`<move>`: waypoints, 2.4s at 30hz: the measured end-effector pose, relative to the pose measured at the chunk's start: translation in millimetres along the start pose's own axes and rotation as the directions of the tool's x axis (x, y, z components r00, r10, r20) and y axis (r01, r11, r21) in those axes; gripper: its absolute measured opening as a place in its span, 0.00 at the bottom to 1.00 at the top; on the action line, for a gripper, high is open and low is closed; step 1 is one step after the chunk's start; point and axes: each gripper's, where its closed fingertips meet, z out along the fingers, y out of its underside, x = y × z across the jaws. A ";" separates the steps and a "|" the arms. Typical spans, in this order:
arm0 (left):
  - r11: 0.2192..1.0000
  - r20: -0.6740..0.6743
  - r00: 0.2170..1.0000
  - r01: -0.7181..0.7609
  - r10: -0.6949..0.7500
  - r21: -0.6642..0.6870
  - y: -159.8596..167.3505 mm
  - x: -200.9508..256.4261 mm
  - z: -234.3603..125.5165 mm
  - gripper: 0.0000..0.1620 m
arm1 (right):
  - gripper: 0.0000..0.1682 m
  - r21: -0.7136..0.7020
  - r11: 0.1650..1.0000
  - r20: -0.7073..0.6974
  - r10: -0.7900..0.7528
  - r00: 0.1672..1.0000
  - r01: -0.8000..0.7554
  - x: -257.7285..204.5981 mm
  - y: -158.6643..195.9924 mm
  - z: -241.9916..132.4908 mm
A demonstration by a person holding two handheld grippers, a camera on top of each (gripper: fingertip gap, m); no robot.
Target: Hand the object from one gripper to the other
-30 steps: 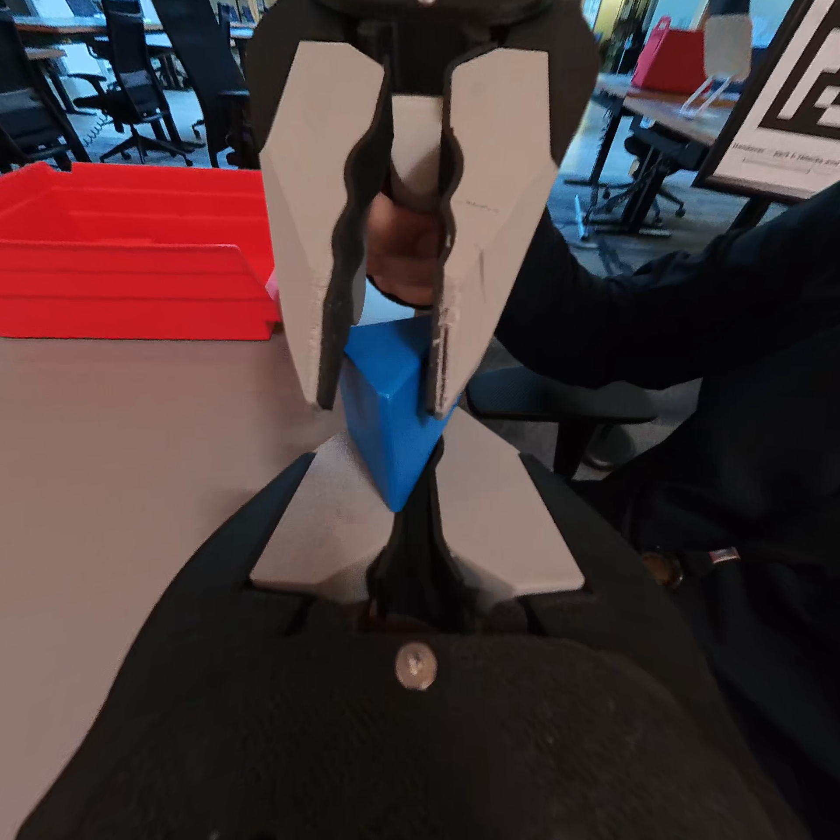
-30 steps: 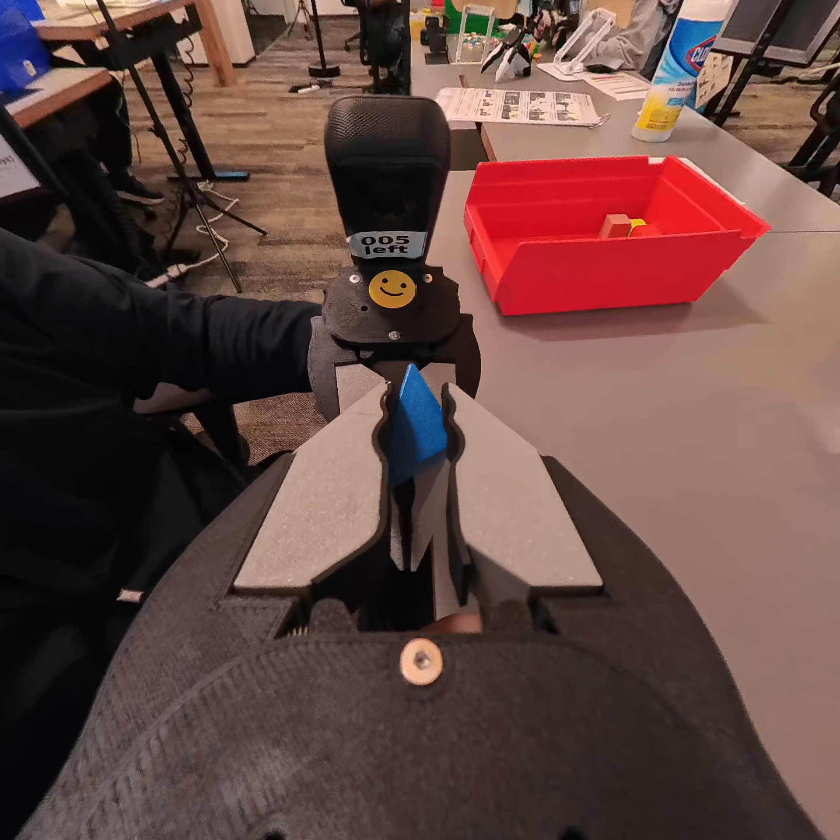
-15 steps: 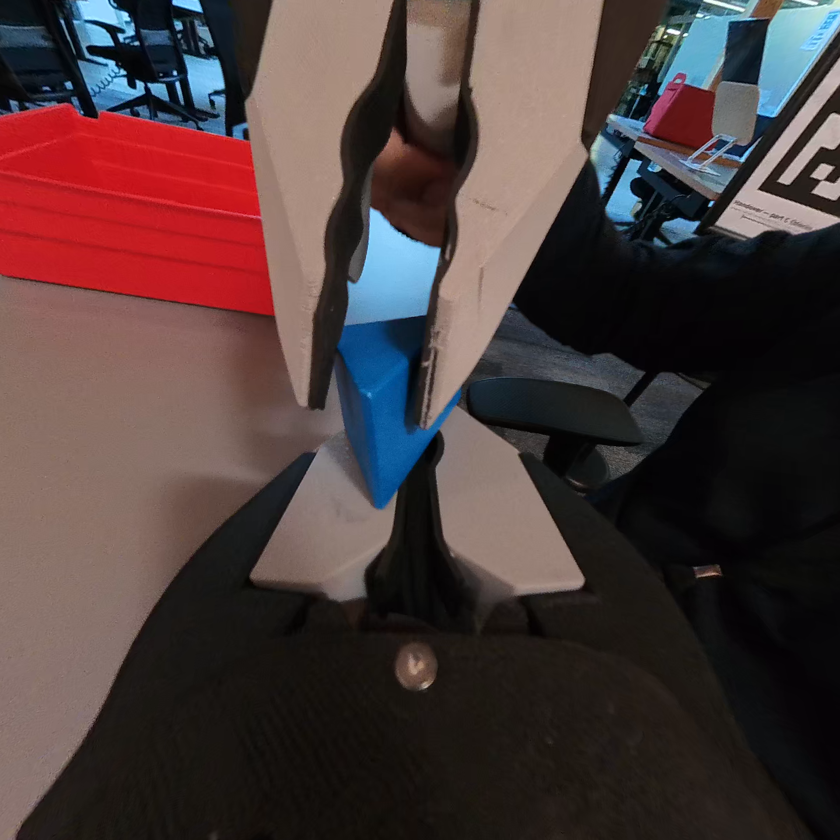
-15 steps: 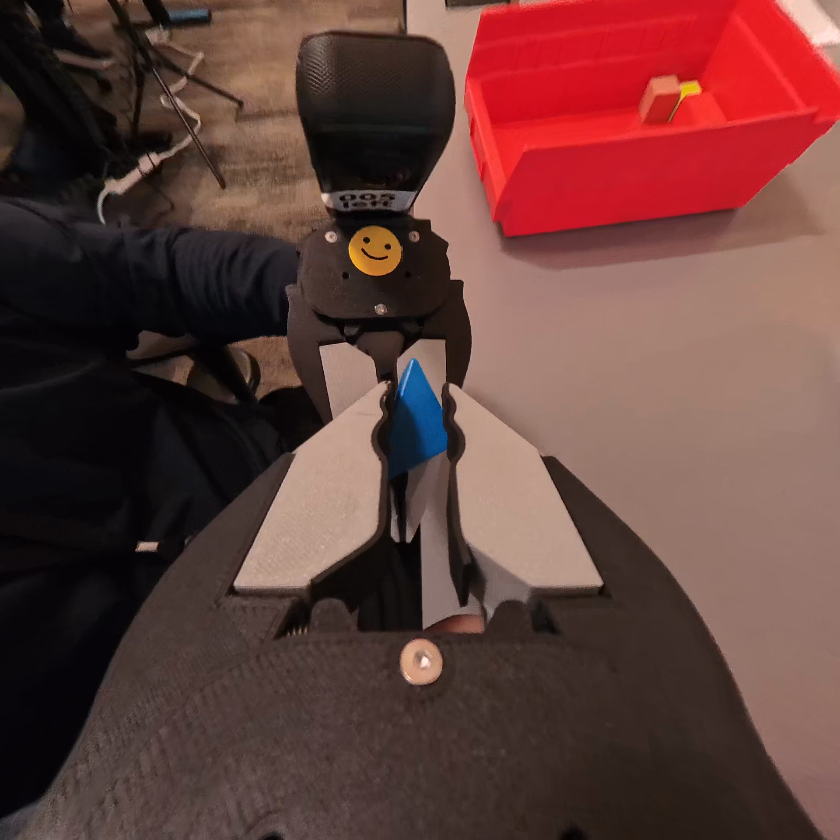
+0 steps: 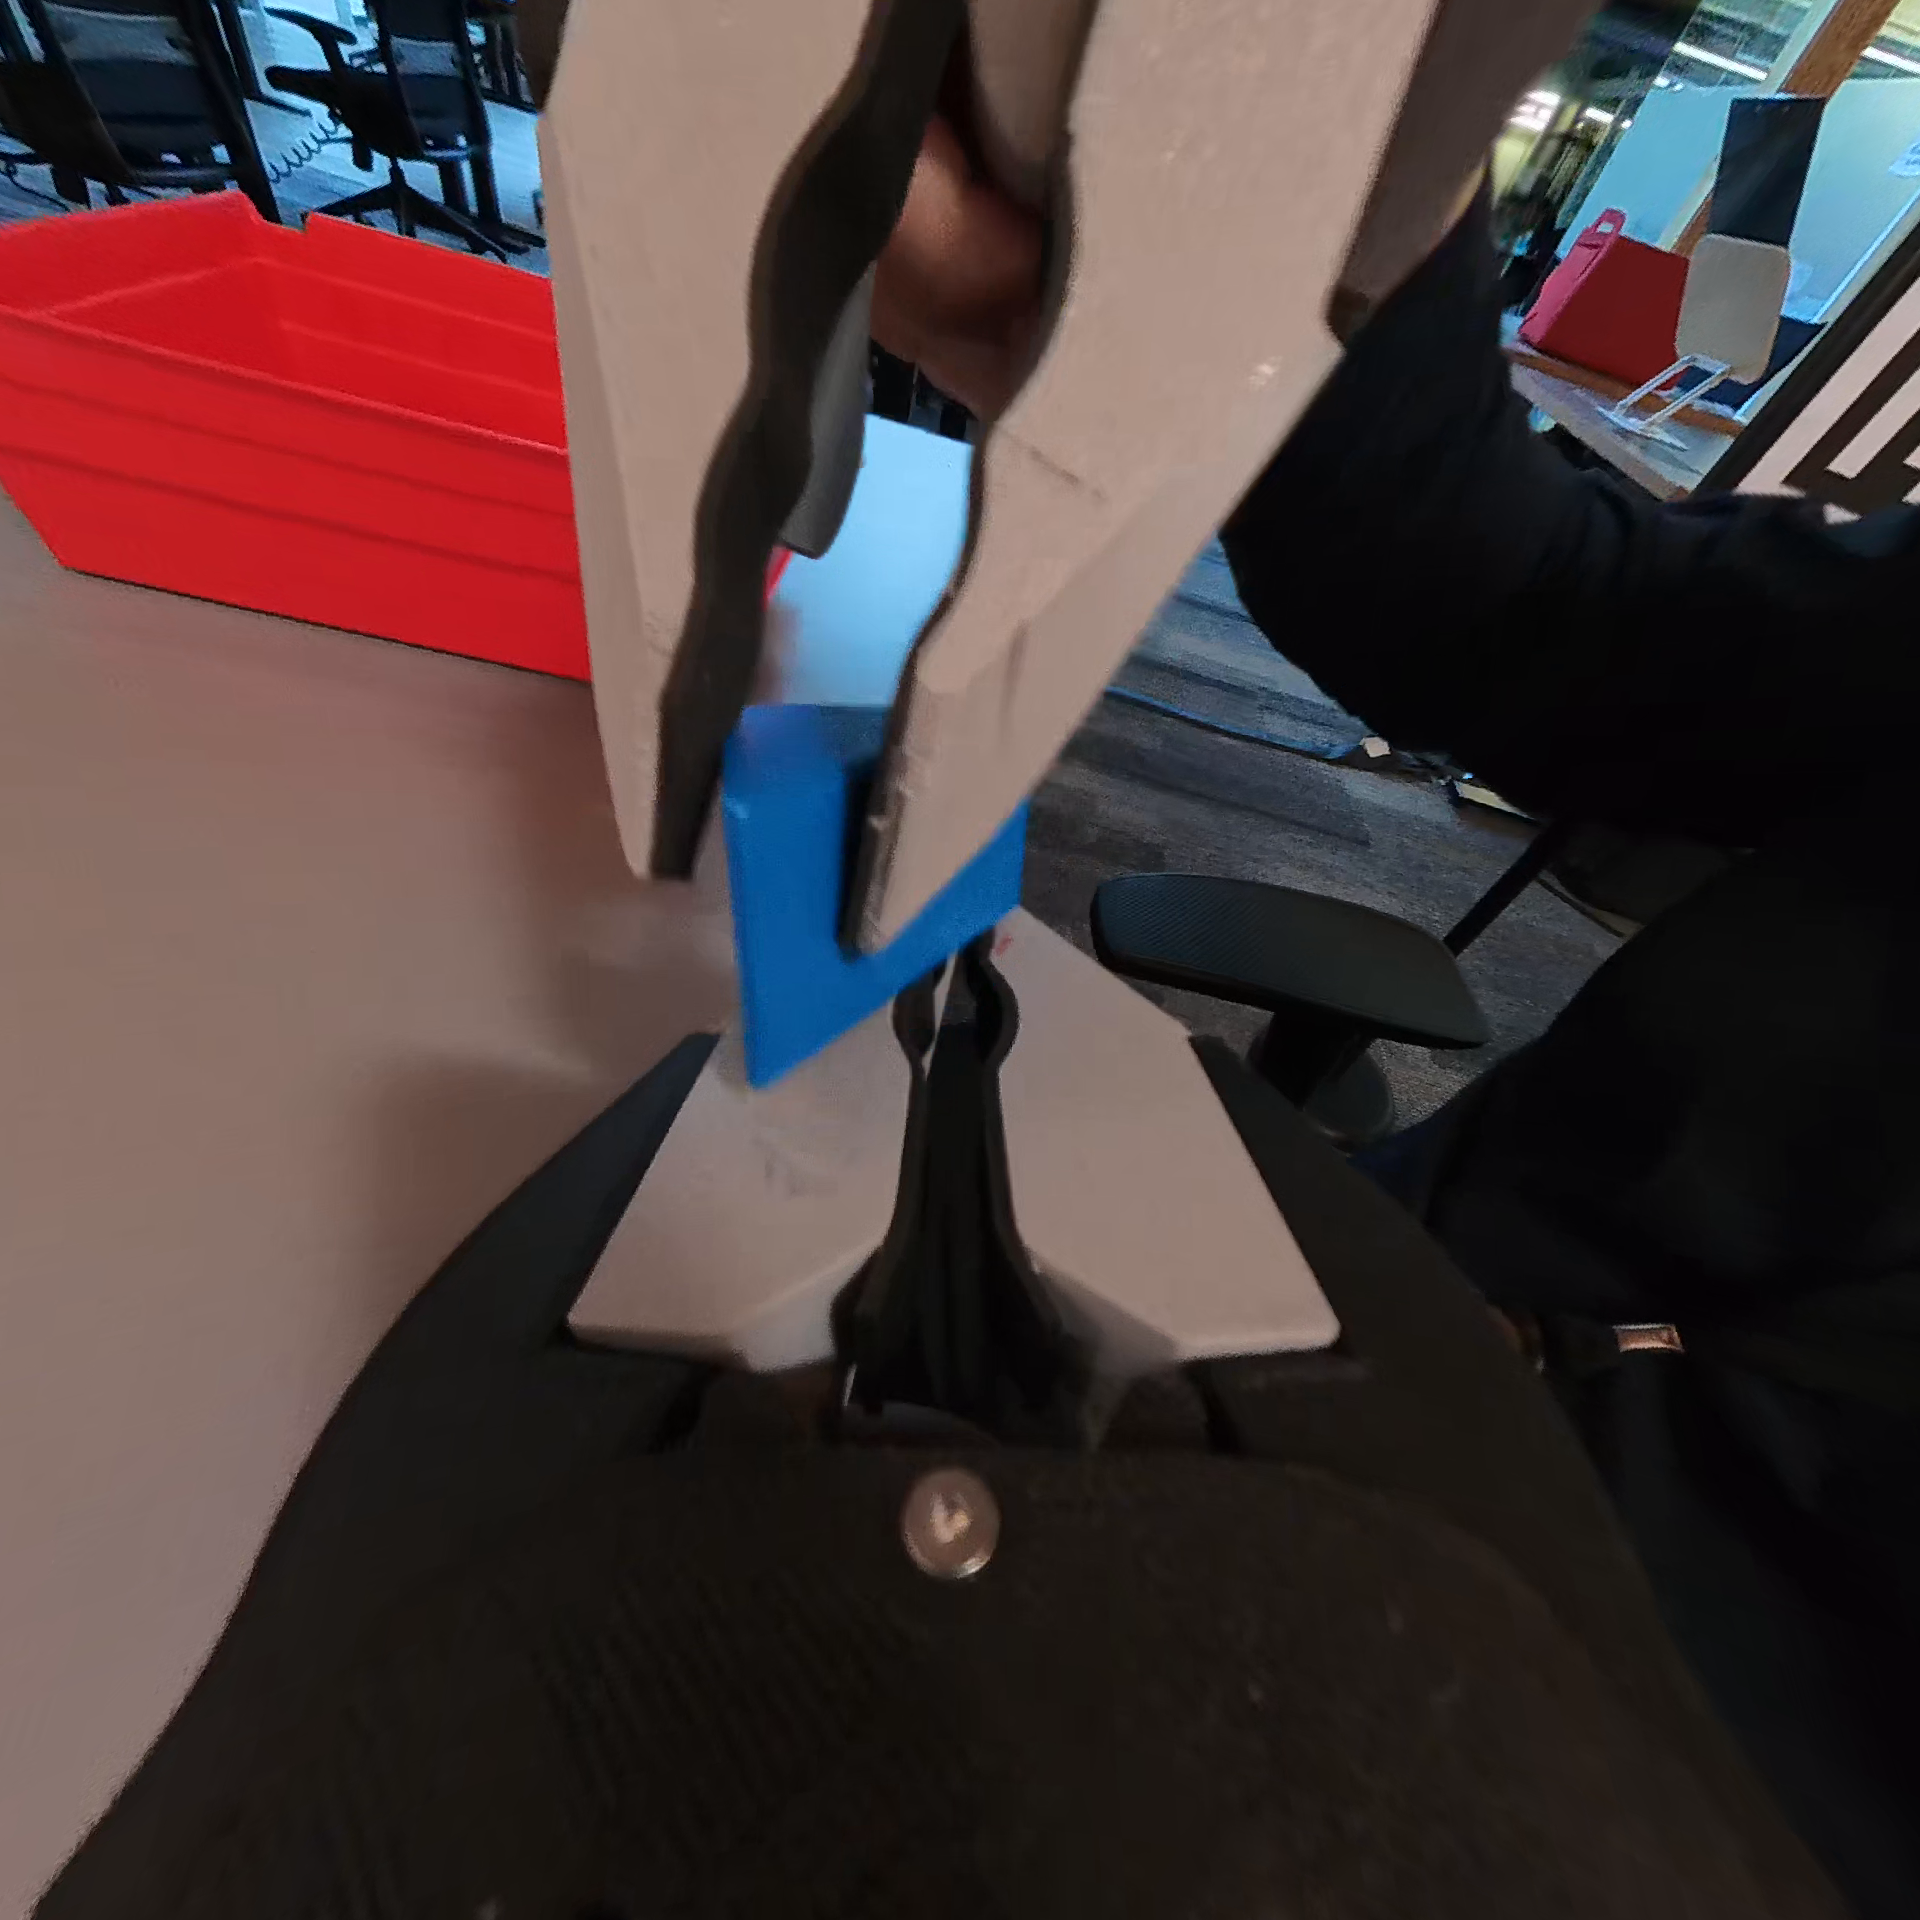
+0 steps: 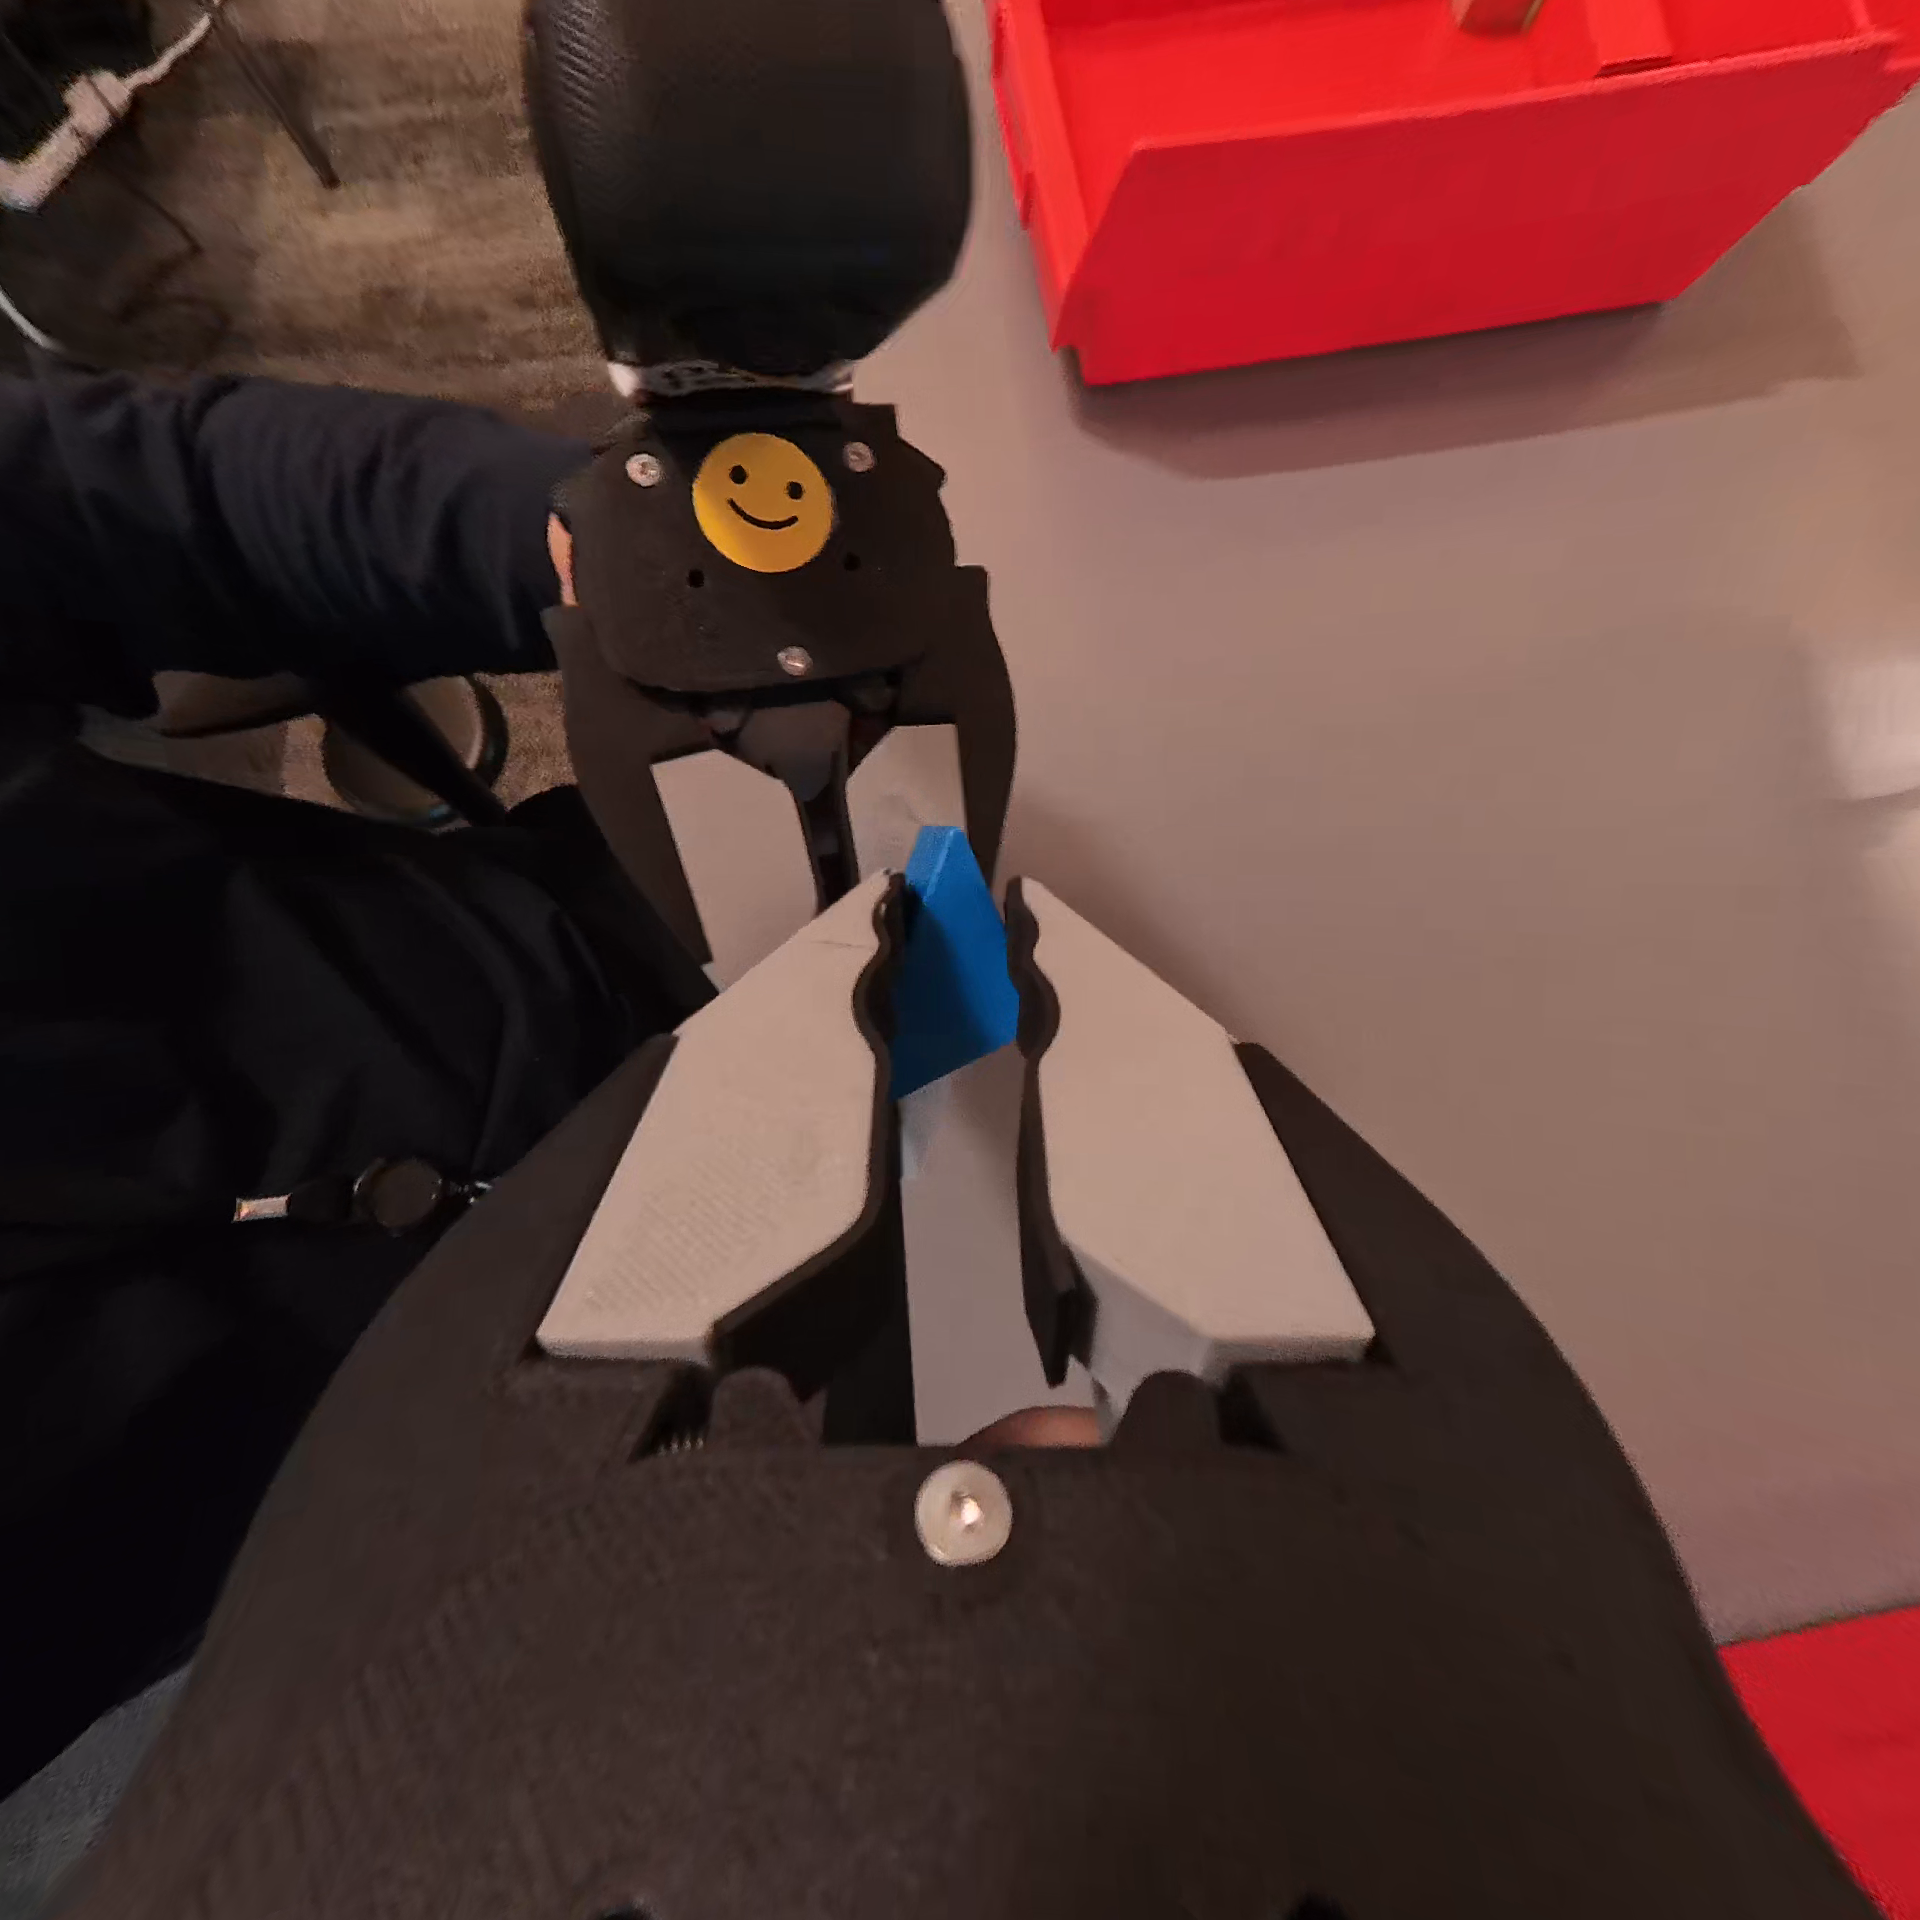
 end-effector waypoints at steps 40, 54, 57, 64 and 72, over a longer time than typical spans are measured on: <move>0.999 0.058 0.998 0.007 -0.005 -0.040 4.1 -24.0 -23.9 0.04 | 0.10 -0.184 0.765 -0.777 0.271 0.568 -0.618 356.7 306.6 -157.0; 0.999 0.035 0.999 -0.014 0.016 -0.039 -2.4 -7.1 -21.4 0.04 | 0.10 -0.190 0.584 -0.800 0.374 0.470 -0.789 300.5 367.3 -159.1; 0.999 0.035 0.999 -0.017 0.019 -0.043 -2.7 -5.1 -23.1 0.05 | 0.10 -0.147 0.550 -0.814 0.406 0.417 -0.822 303.9 375.3 -157.9; 1.000 0.044 0.999 -0.020 0.021 -0.009 -12.4 -8.4 -38.6 0.05 | 0.11 -0.095 0.510 -0.822 0.444 0.356 -0.855 305.7 390.9 -152.7; 0.999 0.066 0.997 -0.038 0.037 0.008 -19.0 -9.6 -52.4 0.06 | 0.21 -0.104 0.523 -0.831 0.423 0.363 -0.846 305.0 375.3 -164.2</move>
